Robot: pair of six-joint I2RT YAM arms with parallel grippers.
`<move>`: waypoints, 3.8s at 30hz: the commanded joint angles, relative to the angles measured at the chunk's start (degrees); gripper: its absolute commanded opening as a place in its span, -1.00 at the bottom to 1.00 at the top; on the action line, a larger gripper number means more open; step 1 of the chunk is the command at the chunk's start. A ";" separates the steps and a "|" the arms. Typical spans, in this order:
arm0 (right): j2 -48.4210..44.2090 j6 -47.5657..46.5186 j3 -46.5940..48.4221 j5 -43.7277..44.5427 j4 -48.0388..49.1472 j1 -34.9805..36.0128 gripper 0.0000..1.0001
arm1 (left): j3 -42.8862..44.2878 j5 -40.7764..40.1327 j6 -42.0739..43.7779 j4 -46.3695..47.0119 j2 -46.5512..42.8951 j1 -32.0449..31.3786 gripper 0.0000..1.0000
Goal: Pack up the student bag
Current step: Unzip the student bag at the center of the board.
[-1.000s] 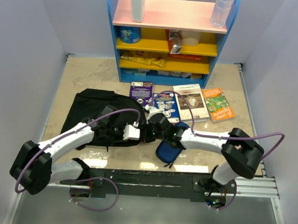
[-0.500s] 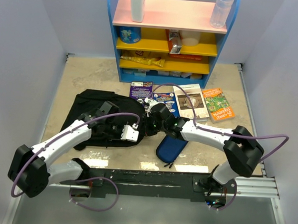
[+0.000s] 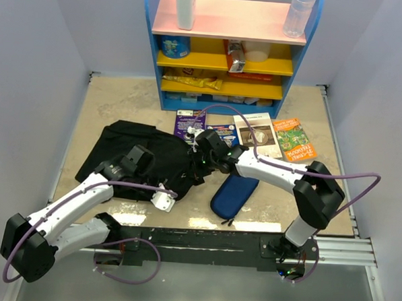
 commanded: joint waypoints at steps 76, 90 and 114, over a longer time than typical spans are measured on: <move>-13.13 3.63 -14.02 7.73 11.77 0.52 -1.00 | 8.11 9.13 -70.54 23.50 24.78 -3.79 1.00; -14.71 4.16 -13.93 8.34 10.10 0.34 -1.00 | 11.18 5.00 -65.45 23.78 28.49 -7.04 -0.43; 6.19 -1.63 8.11 -0.10 12.74 -12.40 -1.00 | 10.39 12.91 -39.61 4.62 17.76 -10.47 -1.00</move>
